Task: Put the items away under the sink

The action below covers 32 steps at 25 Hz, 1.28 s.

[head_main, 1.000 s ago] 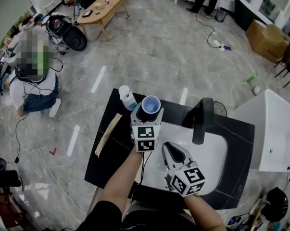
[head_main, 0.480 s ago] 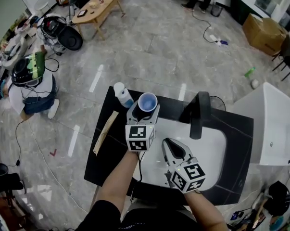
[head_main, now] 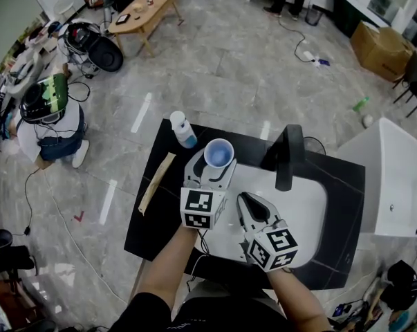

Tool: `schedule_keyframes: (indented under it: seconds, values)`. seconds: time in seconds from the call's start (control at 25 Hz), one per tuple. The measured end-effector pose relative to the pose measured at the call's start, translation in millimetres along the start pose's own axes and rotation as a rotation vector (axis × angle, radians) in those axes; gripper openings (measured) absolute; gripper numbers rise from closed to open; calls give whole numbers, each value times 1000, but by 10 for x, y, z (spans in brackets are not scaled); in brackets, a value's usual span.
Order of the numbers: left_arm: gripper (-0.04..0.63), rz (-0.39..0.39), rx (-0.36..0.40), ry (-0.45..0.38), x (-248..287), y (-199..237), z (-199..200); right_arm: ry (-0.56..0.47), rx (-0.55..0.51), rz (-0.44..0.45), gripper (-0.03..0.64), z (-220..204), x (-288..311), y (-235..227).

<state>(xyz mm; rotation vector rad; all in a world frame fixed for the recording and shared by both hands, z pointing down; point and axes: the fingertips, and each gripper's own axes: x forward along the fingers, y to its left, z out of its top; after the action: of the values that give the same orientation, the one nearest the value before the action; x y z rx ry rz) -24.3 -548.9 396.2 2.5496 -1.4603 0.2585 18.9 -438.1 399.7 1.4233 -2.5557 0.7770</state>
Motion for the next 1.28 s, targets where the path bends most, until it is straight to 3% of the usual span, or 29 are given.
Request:
schedule_keyframes:
  seconds: [0.32,0.92,1.28]
  values:
    - [295,-64,-12,48,-514,-228,12,-32,-23,-37,40,12,-217,148]
    - [295,-133,8,29,-1525,-717,-3,-119,-49,-103,38,-121,-977,524]
    - [295,-155,9,43,-2309,-1306,-310,-126,-53,-78,38,-631,-1729,953]
